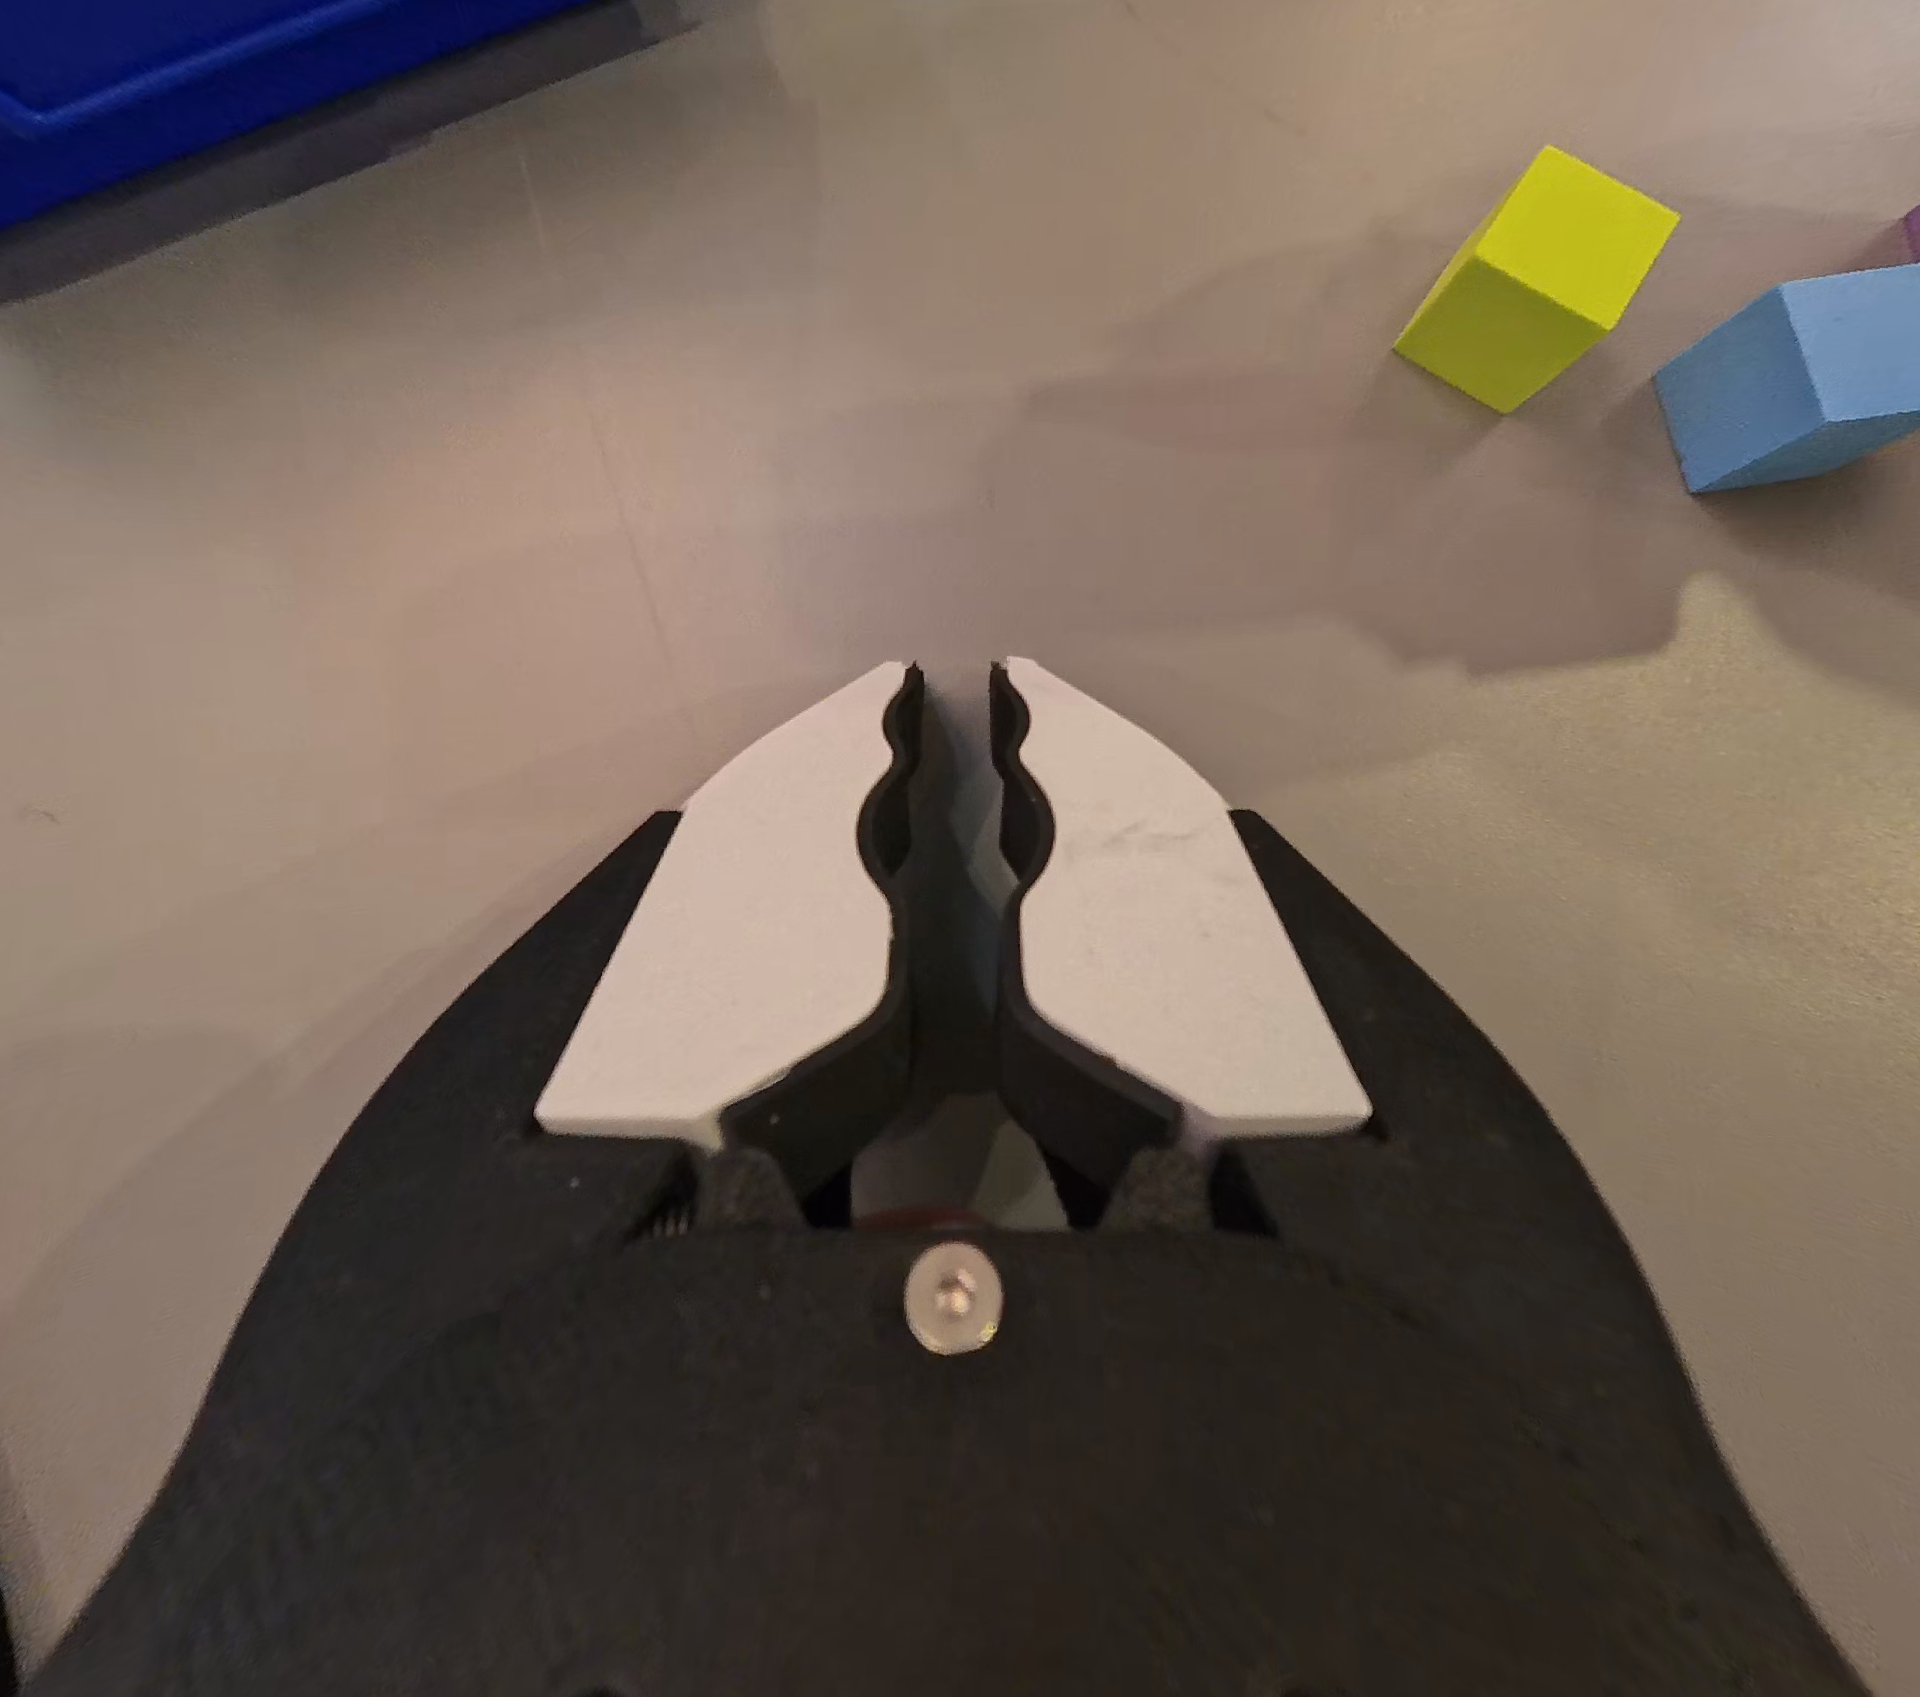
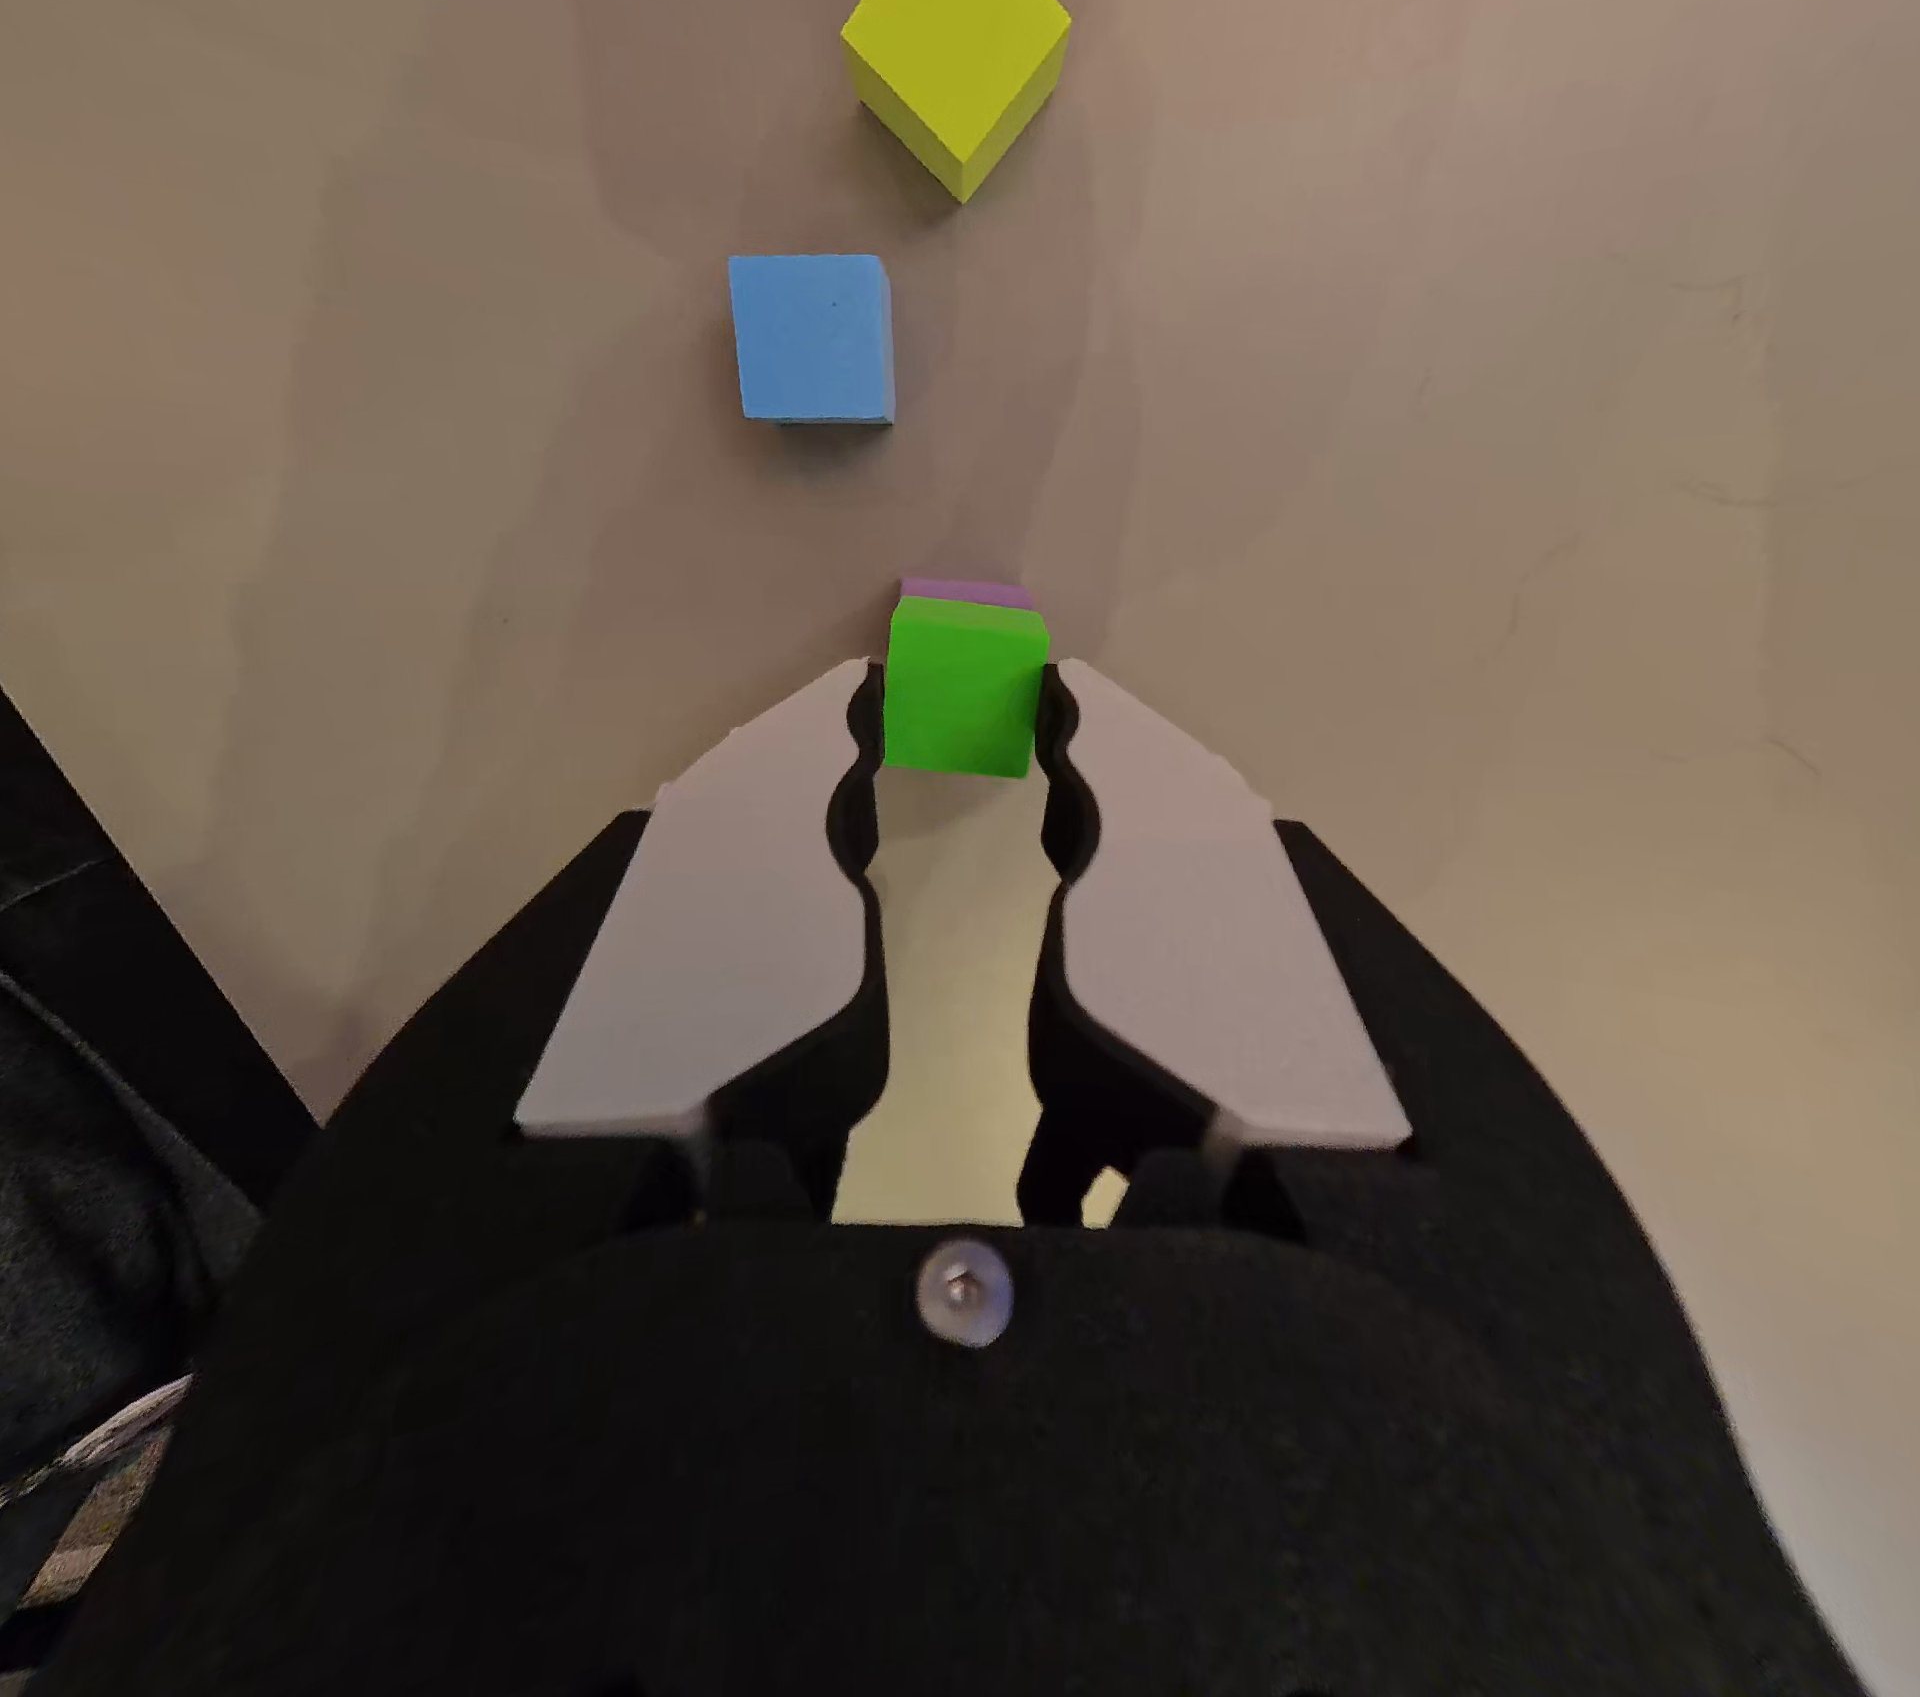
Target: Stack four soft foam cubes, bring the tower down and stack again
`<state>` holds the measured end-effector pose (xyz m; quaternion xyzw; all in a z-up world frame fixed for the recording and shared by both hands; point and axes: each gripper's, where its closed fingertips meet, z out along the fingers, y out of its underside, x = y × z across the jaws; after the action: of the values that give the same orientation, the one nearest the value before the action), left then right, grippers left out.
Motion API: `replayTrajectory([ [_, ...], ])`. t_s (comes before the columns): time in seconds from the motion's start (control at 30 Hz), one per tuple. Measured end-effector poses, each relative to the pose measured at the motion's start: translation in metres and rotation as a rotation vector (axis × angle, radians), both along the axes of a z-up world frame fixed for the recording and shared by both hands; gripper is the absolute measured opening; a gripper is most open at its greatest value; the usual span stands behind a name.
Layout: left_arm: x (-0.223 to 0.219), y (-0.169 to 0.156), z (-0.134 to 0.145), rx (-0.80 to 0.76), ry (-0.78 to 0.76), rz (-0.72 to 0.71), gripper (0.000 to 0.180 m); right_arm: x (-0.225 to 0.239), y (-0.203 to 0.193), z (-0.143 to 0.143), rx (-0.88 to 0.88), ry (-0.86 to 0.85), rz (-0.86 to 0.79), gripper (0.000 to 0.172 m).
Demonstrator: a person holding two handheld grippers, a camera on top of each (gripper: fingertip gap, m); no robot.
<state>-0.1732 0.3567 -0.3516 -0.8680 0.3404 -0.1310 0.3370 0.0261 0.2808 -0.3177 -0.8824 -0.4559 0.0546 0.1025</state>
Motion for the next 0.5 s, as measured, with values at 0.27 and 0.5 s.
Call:
replayTrajectory([
  [0.27, 0.0001, -0.0001, 0.0000, 0.000, 0.000, 0.000, 0.012, 0.0004, -0.0004, 0.0000, 0.003, 0.002, 0.012, 0.027],
  [0.5, 0.0002, -0.0001, 0.0000, 0.001, 0.001, -0.001, 0.012, 0.0013, -0.0003, 0.0000, 0.006, 0.006, 0.033, 0.028],
])
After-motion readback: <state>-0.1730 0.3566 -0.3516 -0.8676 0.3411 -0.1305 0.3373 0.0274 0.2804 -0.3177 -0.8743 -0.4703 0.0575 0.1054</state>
